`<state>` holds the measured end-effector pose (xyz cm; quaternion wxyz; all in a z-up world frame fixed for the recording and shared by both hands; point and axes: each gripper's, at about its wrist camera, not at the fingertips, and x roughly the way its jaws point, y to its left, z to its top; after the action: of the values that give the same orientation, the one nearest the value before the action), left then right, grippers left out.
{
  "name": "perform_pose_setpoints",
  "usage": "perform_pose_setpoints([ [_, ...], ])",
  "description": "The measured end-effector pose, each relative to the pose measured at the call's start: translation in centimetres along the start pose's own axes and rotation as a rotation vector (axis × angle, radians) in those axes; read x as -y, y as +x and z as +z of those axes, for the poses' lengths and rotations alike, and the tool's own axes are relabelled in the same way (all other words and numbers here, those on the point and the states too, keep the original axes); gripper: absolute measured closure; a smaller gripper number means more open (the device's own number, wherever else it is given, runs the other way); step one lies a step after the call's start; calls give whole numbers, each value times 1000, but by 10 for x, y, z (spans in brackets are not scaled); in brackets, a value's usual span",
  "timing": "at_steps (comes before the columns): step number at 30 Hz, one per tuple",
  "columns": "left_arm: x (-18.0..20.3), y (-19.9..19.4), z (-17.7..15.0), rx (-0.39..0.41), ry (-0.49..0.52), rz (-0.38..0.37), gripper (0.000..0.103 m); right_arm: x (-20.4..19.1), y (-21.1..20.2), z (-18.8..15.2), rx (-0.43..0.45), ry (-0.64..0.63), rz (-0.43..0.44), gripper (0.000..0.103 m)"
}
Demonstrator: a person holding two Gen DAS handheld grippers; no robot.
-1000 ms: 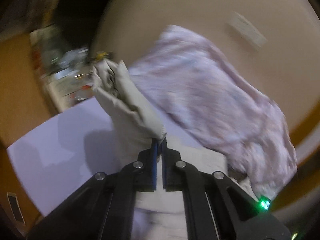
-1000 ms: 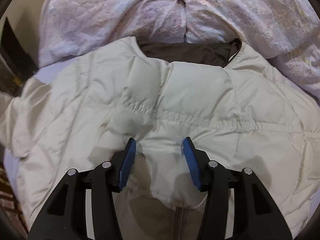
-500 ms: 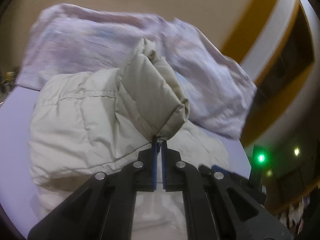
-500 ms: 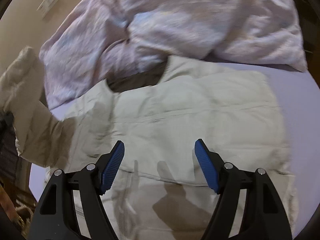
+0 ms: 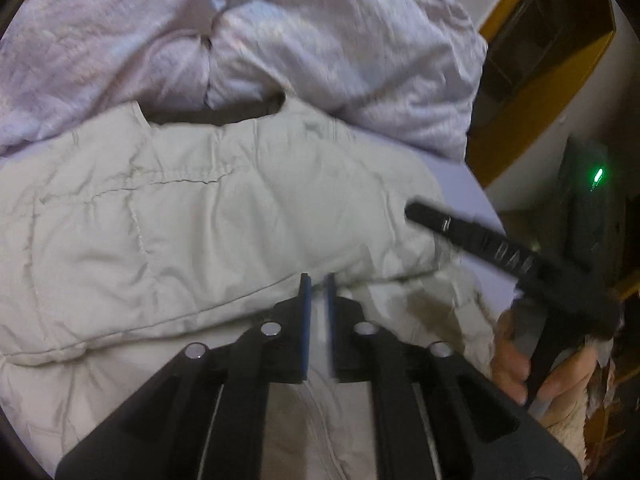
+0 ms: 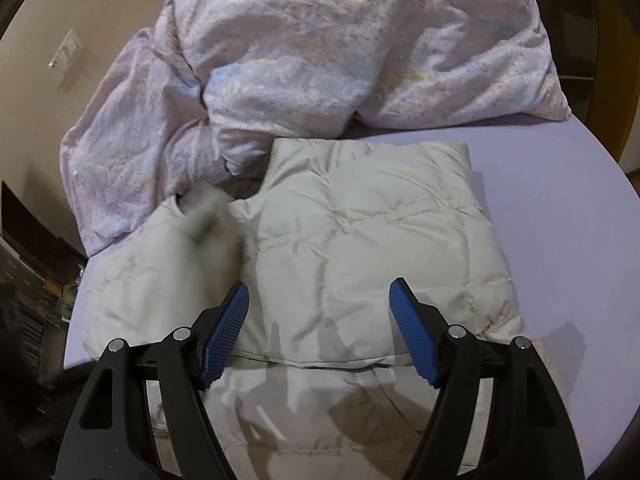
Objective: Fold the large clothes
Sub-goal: 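Grasp the other sleeve with the left gripper and fold it across the body, then grasp the jacket hem with both grippers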
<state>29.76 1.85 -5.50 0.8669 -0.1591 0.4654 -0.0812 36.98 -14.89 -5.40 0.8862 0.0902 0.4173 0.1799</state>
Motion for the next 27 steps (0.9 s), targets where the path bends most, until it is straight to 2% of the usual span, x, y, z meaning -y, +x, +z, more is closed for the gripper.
perform_pose_setpoints([
  [1,-1,-3,-4,7,5,14,64,-3,-2,0,7,-5,9,29],
  [2,-3,-6,-5,20,9,26,47,-9,-4,0,15,-17,31,30],
  [3,-4,-11,-8,32,14,33,43,-14,-6,-1,19,-28,50,37],
  [4,-9,-19,-11,45,20,45,43,-19,-7,-2,20,-39,69,40],
  [6,-21,-30,-12,57,10,71,40,-37,-6,-3,5,-80,134,53],
  [9,-48,-43,-14,68,-22,146,39,-66,3,-4,-33,-140,219,67],
  [14,-98,-62,-25,66,-100,235,39,-99,27,-9,-100,-195,245,70],
  [17,-118,-69,-28,65,-128,264,39,-101,53,-12,-172,-179,172,71],
  [20,-132,-74,-34,65,-143,282,39,-86,87,-16,-260,-117,91,87],
  [22,-138,-77,-38,62,-145,291,39,-76,97,-14,-270,-61,115,89],
  [25,-146,-87,-47,62,-143,307,33,-61,100,-9,-302,29,178,89],
  [27,-153,-99,-57,66,-142,306,27,-57,91,-10,-316,33,201,85],
])
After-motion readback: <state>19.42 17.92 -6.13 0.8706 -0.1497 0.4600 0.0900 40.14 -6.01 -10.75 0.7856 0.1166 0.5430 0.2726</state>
